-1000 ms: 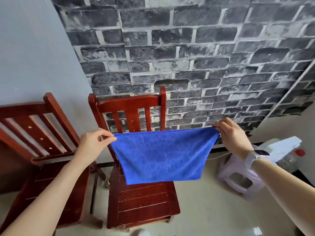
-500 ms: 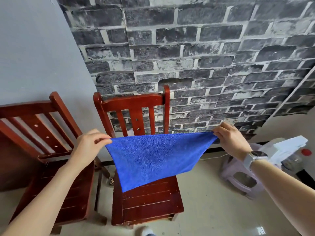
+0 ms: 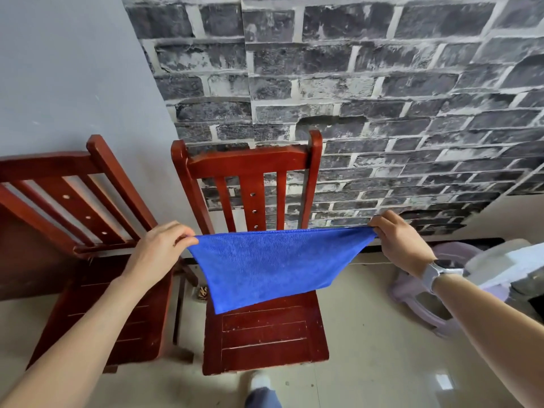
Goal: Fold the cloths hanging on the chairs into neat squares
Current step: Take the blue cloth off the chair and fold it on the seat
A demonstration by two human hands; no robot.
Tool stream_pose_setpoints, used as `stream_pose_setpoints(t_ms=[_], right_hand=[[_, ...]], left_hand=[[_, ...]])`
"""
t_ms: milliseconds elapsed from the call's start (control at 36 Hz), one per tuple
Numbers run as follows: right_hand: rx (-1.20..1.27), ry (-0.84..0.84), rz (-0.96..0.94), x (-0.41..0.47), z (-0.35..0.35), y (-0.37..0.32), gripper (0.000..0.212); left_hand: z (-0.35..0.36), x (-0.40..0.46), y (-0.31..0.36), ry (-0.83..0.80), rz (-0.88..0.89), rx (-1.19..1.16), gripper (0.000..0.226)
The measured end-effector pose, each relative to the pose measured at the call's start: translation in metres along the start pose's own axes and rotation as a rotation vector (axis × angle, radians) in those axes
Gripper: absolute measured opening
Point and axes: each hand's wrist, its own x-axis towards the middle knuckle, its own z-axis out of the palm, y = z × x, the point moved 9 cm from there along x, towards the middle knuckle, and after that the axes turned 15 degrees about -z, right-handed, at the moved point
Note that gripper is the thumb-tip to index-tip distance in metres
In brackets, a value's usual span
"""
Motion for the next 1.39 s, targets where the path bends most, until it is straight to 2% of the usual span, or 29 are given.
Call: stream_pose_setpoints(t_ms=[222,444,611,694,806,1000,1083,1222,1306,1389], right_hand=[[-0.015,-0.021,0.095,0.043,0.039,0.017,0.028],[0.009,0.06,0.135,0.067,0.048,0.014,0.023],[0.031,0.002,0.147,0.042,0.071,0.003,0.029],[0.053,-0.028,0.163,0.019,0.094,-0.004,0.027],[0.085,-0.135,0.194,-0.024,0.145,-0.014,0.015],[0.213,-0.536,0.406,-0.134,0.261,-0.021,0.021],[0.255,-0.706,0.434,-0.179,0.294,-0.03,0.023],[0.279,-1.014,0.458,-0.233,0.323,-0.046,0.033],[0.301,-1.066,0.516,-0.245,0.334,-0.043,0.031],[0.342,-1.028,0.566,-0.241,0.344,-0.038,0.028]], left_hand=[[0.029,0.051,-0.016,0.033,-0.001,0.181,0.004],[0.027,0.077,-0.027,0.132,0.031,0.153,0.006],[0.047,0.059,-0.052,0.119,0.114,0.126,0.005],[0.071,0.044,-0.07,0.068,0.115,0.138,0.009],[0.117,0.016,-0.101,-0.021,0.059,0.158,0.013],[0.224,-0.06,-0.168,-0.346,-0.096,0.195,0.017],[0.259,-0.1,-0.186,-0.499,-0.115,0.241,0.023],[0.305,-0.153,-0.214,-0.775,-0.261,0.343,0.007],[0.32,-0.165,-0.223,-0.872,-0.354,0.354,0.01],[0.326,-0.154,-0.223,-0.835,-0.393,0.305,0.01]])
